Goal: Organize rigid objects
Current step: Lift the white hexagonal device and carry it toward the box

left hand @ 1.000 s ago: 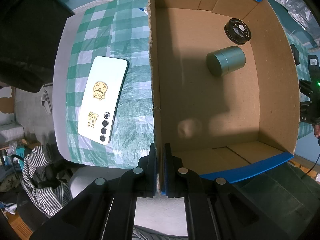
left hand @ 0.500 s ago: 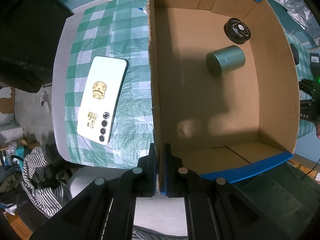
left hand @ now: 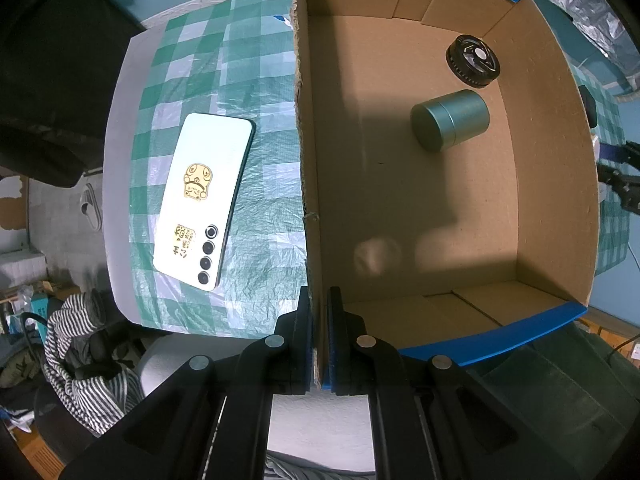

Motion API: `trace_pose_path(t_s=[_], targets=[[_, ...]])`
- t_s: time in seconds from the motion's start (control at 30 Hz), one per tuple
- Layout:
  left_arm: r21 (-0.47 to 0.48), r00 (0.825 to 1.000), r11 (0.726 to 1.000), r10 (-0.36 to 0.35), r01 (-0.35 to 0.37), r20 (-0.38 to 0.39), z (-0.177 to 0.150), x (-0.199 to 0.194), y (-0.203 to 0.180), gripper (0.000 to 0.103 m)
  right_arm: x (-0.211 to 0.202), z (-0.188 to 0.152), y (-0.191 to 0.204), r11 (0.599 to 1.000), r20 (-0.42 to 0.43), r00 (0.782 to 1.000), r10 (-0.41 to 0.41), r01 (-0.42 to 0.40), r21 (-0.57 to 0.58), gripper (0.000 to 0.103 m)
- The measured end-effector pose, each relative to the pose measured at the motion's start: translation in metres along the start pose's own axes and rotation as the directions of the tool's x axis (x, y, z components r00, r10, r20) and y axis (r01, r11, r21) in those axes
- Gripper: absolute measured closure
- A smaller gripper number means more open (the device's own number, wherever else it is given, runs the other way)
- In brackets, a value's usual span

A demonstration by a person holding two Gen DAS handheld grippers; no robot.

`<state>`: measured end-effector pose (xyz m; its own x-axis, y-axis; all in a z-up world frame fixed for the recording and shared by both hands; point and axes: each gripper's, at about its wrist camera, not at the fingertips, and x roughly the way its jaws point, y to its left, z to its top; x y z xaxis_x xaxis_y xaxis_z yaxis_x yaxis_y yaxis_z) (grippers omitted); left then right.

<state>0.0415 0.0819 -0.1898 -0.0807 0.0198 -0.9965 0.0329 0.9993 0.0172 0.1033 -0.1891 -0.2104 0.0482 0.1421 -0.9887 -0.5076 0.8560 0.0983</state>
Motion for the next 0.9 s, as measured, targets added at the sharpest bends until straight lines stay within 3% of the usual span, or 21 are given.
trace_pose_path(t_s=[0.47,0.9], targets=[[0.003,1.0,1.0,0.0,0.0,0.0,0.001,0.0,-0.001,0.098,-0.049,0.034,0.015,1.0,0.084,0.996,0.028,-0.027,-0.011,0.049],[0.004,1.0,1.0,0.0,0.0,0.0,0.001,0.0,-0.001,0.098,-0.064,0.076,0.053,0.992,0.131,0.99,0.053,-0.038,-0.117,0.049]])
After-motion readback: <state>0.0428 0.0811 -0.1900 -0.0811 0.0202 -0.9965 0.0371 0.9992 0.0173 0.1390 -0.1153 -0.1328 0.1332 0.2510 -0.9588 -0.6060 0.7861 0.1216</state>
